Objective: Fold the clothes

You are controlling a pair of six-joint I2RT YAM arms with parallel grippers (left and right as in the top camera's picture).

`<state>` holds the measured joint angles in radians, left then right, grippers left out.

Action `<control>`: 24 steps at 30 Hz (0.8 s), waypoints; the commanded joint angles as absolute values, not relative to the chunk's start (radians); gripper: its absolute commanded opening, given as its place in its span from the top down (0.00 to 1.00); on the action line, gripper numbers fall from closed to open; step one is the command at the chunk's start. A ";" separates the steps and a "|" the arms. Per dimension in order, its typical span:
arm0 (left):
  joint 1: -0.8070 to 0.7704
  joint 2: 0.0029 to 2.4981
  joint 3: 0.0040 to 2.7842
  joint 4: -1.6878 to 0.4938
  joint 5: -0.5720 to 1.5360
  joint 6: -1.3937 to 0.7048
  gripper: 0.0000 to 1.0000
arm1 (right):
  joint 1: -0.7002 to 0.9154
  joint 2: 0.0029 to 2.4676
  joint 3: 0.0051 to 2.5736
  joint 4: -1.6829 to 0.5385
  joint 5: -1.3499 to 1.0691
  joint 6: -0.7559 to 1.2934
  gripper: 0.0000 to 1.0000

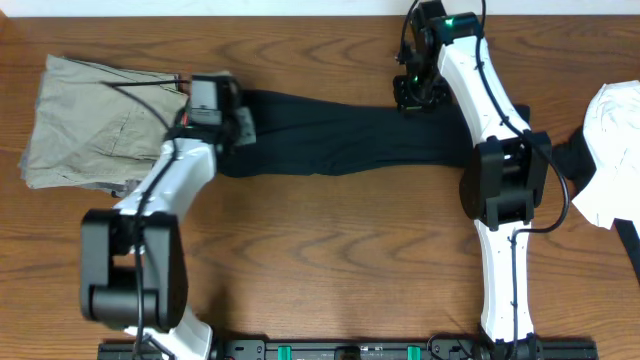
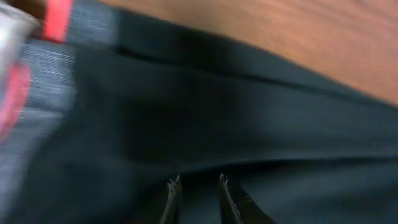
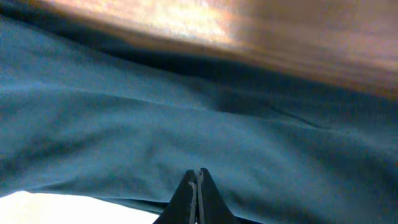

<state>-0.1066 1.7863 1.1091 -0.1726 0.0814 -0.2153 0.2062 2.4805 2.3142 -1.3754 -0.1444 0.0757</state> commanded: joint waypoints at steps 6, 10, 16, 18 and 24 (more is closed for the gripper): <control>-0.122 1.892 1.111 -0.051 0.064 -0.210 0.78 | 0.176 2.491 2.161 -1.297 -0.146 0.143 0.99; -0.101 1.940 1.111 -0.004 -0.016 -0.197 0.78 | 0.147 2.491 2.123 -1.293 -0.107 0.142 0.99; -0.051 2.013 1.111 0.081 -0.047 -0.165 0.78 | 0.087 2.491 2.097 -1.304 -0.006 0.146 0.99; -0.032 2.031 1.111 0.088 -0.050 -0.165 0.77 | 0.062 2.491 2.088 -1.312 -0.004 0.145 0.99; 0.019 2.047 1.111 0.088 -0.050 -0.165 0.77 | -0.012 2.491 2.037 -1.309 0.056 0.145 0.99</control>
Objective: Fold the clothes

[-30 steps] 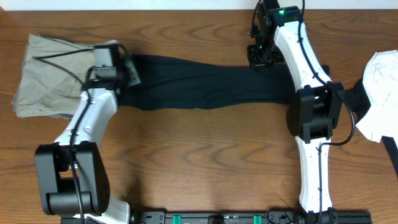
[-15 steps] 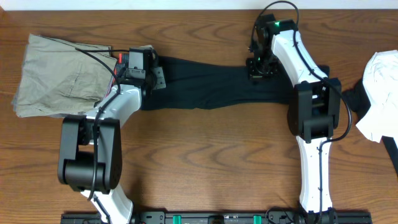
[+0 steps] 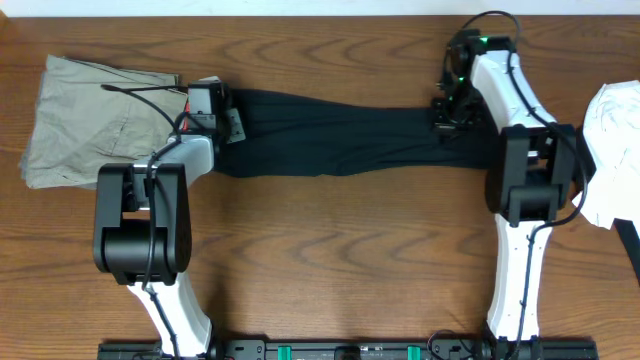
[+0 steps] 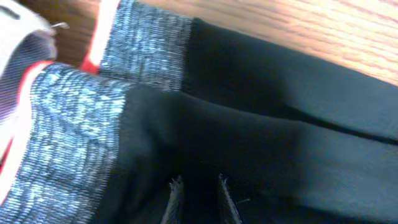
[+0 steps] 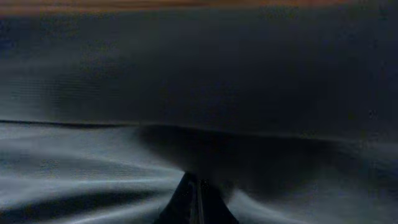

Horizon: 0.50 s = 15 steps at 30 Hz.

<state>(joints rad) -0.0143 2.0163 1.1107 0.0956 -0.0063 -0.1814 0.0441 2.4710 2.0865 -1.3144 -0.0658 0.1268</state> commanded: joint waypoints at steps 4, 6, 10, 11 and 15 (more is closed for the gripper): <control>0.044 2.046 1.111 0.097 -0.057 -0.164 0.77 | -0.056 2.491 2.012 -1.309 0.056 0.141 0.99; 0.051 2.045 1.114 0.098 -0.065 -0.159 0.77 | -0.069 2.491 2.012 -1.309 0.056 0.141 0.99; 0.054 2.005 1.123 0.096 -0.065 -0.149 0.77 | -0.081 2.479 2.033 -1.311 0.056 0.129 0.99; 0.053 1.989 1.126 0.097 -0.065 -0.150 0.76 | -0.081 2.474 2.040 -1.311 0.056 0.129 0.99; 0.053 1.917 1.146 0.099 -0.065 -0.149 0.70 | -0.075 2.447 2.080 -1.317 0.052 0.130 0.99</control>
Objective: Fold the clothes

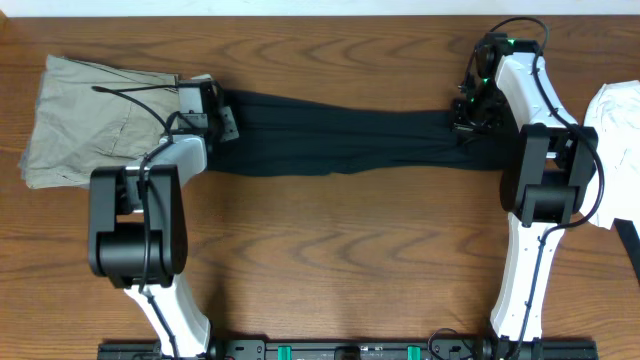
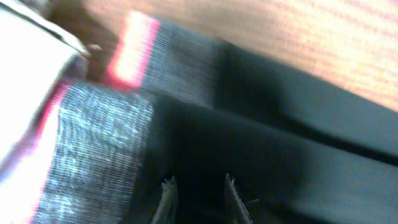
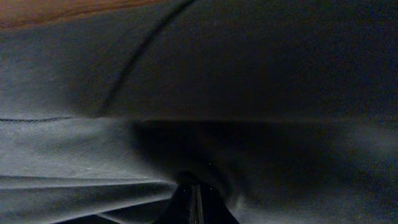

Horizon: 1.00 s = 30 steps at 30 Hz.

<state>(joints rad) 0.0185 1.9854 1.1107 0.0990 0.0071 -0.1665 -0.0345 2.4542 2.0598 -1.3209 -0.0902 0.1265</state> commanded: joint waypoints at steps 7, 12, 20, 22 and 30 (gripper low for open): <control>0.053 1.810 1.146 0.007 -0.013 -0.151 0.68 | -0.072 2.414 2.175 -1.336 -0.006 0.130 0.96; 0.051 1.811 1.145 -0.130 0.133 -0.154 0.69 | -0.072 2.412 2.196 -1.323 -0.009 0.122 0.89; 0.003 1.862 1.135 -0.197 0.278 -0.169 0.81 | -0.085 2.413 2.196 -1.282 -0.008 0.119 0.57; -0.014 1.890 1.135 -0.198 0.278 -0.168 0.86 | -0.095 2.413 2.196 -1.279 -0.008 0.119 0.60; -0.030 1.969 1.135 -0.185 0.250 -0.169 0.88 | -0.127 2.413 2.196 -1.300 -0.008 0.114 0.78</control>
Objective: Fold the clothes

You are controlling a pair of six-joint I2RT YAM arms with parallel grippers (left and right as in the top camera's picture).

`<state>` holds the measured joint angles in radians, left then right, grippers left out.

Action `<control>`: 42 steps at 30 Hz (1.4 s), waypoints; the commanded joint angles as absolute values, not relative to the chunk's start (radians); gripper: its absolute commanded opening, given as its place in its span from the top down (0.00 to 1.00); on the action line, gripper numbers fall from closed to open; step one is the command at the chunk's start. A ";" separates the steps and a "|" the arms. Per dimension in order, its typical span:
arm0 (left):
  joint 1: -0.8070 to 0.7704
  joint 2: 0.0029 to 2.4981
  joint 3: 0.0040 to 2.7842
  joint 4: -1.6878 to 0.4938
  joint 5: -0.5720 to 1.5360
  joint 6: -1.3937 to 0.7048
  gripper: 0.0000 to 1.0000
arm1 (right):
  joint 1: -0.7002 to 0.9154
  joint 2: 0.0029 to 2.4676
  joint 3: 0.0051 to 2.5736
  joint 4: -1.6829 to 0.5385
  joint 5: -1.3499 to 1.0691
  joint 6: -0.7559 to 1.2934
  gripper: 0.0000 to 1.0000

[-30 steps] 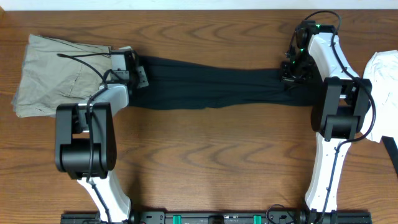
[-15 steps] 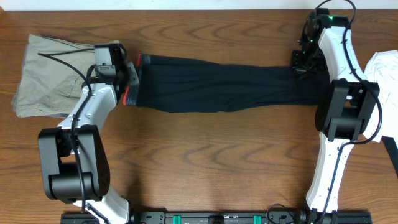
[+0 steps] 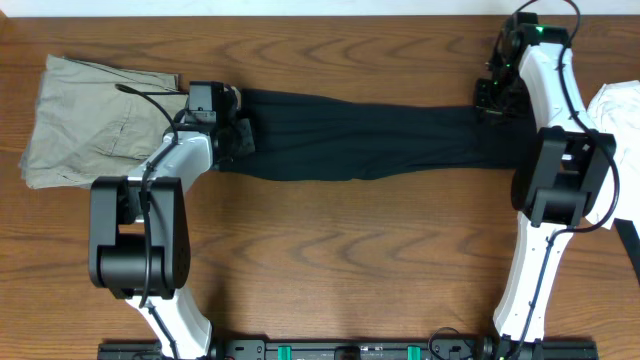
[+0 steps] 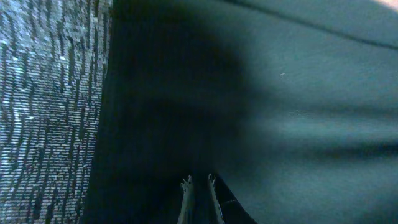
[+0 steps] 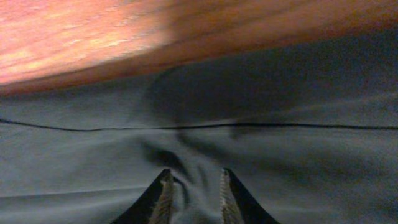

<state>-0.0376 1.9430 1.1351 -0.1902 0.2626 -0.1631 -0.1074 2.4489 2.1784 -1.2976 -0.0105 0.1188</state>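
Observation:
Black pants [image 3: 360, 145] lie stretched left to right across the wooden table [image 3: 330, 260]. Their grey waistband [image 4: 50, 106] is at the left end. My left gripper [image 3: 238, 138] sits on the waist end; in the left wrist view its fingertips [image 4: 198, 180] are nearly together with dark cloth pinched between them. My right gripper [image 3: 495, 100] is at the leg end, far right. In the right wrist view it [image 5: 194, 177] stands open over rumpled fabric, with a seam line [image 5: 93, 129] ahead of it.
A folded khaki garment [image 3: 90, 120] lies at the far left, right beside the pants' waist. A white garment [image 3: 612, 150] lies at the right edge, close to the right arm. The table's far edge runs just behind the right gripper.
My right gripper has moved right and farther back and its jaws have opened, letting go of the leg end. My left gripper has shifted right and nearer, and has closed on the waist cloth.
At first my right gripper was shut on the pants near the middle-right, and the left stood open at the waistband. At the two later moments the right gripper held the cloth farther right each time. Now the pants lie longer and flatter, released by the right and gripped by the left.

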 commanded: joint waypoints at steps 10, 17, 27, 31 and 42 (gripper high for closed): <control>0.040 2.013 1.135 -0.171 0.086 -0.160 0.88 | -0.137 2.426 2.185 -1.247 -0.009 0.044 0.79; 0.106 2.014 1.135 -0.159 0.085 -0.149 0.87 | -0.136 2.426 2.119 -1.137 -0.110 0.048 0.81; 0.113 2.014 1.135 -0.144 0.085 -0.105 0.87 | -0.134 2.426 2.026 -1.050 -0.052 0.060 0.88; 0.116 2.014 1.135 -0.129 0.084 -0.104 0.86 | -0.143 2.426 2.008 -1.048 0.060 0.078 0.90; 0.134 2.009 1.154 -0.111 0.074 -0.071 0.74 | -0.167 2.426 2.041 -1.057 0.117 0.079 0.86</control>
<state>0.1043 1.9785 1.1408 -0.1059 0.1394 -0.0986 -0.1452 2.4321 2.0323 -1.0492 0.0471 0.0681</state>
